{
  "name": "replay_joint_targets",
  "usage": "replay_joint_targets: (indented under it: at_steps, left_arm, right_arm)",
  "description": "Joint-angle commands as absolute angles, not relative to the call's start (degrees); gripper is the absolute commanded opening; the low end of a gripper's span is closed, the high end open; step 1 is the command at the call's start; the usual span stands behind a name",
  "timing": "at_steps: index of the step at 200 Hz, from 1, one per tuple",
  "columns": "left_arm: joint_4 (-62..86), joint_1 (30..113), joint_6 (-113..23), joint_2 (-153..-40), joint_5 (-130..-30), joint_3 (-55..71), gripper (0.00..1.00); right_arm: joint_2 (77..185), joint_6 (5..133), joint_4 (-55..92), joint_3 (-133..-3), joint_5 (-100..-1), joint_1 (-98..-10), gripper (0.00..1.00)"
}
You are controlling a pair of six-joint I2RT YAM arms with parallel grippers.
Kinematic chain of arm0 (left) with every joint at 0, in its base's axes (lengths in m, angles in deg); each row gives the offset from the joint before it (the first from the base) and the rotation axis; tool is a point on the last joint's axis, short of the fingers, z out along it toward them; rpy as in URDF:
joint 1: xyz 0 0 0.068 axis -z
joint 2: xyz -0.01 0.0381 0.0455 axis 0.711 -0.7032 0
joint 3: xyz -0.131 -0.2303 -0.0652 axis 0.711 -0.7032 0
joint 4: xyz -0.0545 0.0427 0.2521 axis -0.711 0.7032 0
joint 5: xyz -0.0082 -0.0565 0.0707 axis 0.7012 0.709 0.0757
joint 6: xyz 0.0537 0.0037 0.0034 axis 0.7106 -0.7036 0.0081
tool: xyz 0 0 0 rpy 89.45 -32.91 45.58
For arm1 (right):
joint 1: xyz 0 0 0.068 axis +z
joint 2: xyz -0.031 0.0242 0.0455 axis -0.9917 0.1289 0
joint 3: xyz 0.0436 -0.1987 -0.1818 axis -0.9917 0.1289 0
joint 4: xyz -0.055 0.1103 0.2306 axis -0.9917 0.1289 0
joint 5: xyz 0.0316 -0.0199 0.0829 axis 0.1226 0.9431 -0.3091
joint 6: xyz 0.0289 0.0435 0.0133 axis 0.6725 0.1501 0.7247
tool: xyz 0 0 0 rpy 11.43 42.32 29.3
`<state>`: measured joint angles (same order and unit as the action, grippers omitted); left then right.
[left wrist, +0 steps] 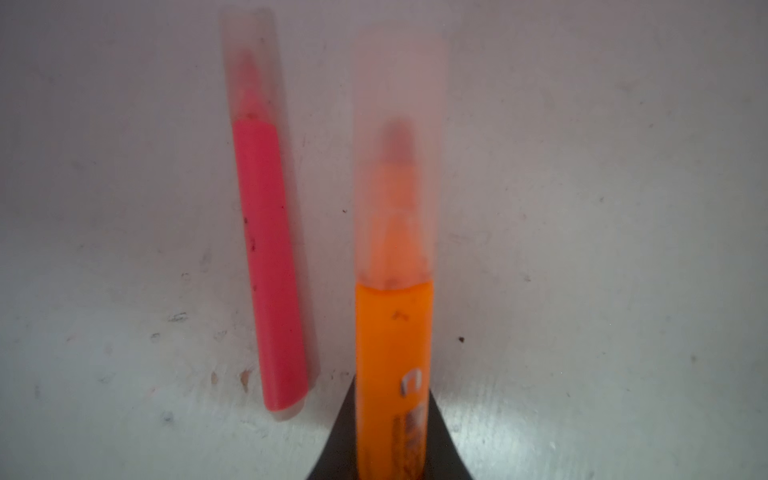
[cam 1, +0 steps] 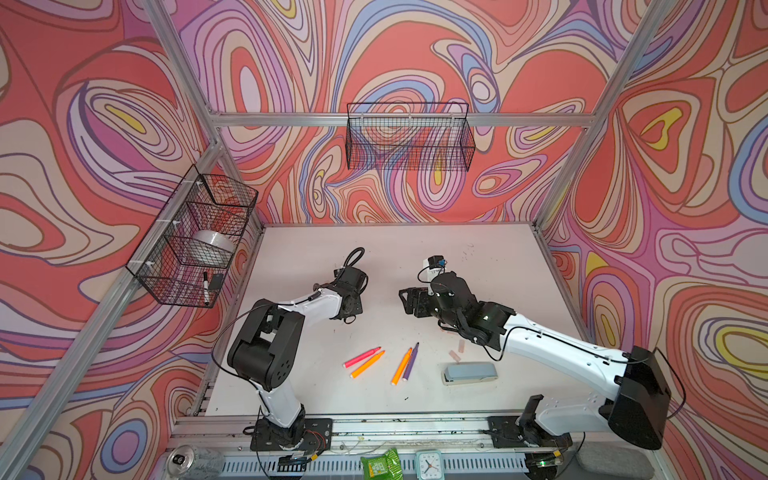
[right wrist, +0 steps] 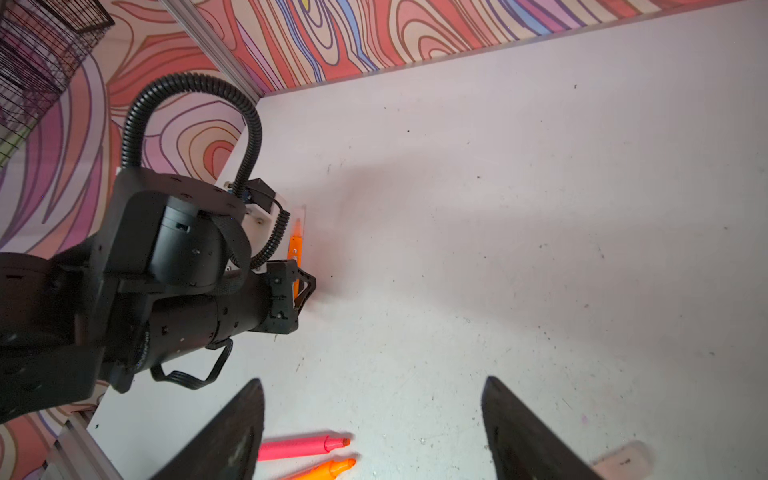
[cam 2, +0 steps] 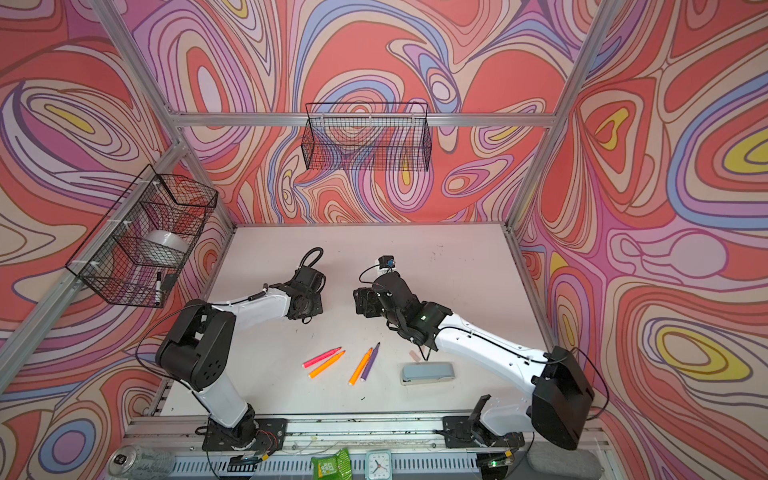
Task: Insert the pens into the pen caps
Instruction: 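Lower the capped orange highlighter beside the capped pink highlighter with the left gripper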
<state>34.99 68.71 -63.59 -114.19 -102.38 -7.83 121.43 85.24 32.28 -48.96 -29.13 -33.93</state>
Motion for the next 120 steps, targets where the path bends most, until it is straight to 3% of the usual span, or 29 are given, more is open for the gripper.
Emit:
replay_joint_targets:
  at_steps: [1,66,120]
  left_arm:
    - [36.52,67.77,-65.31,-115.56,-100.97,-6.02,0.00]
    - [37.61,67.07,-65.47,-117.90,-99.99,-4.34,0.00]
    - [38.51,67.05,-65.30,-118.66,-100.08,-3.55,0.13]
  right_arm:
    - [122.56,86.30,31.56,-48.67,-29.58,-34.33,0.84]
    - [123.51,86.76,31.80,-49.03,-30.87,-34.60,0.84]
    - [123.18,86.95,32.16,-49.04,-30.78,-34.63,0.84]
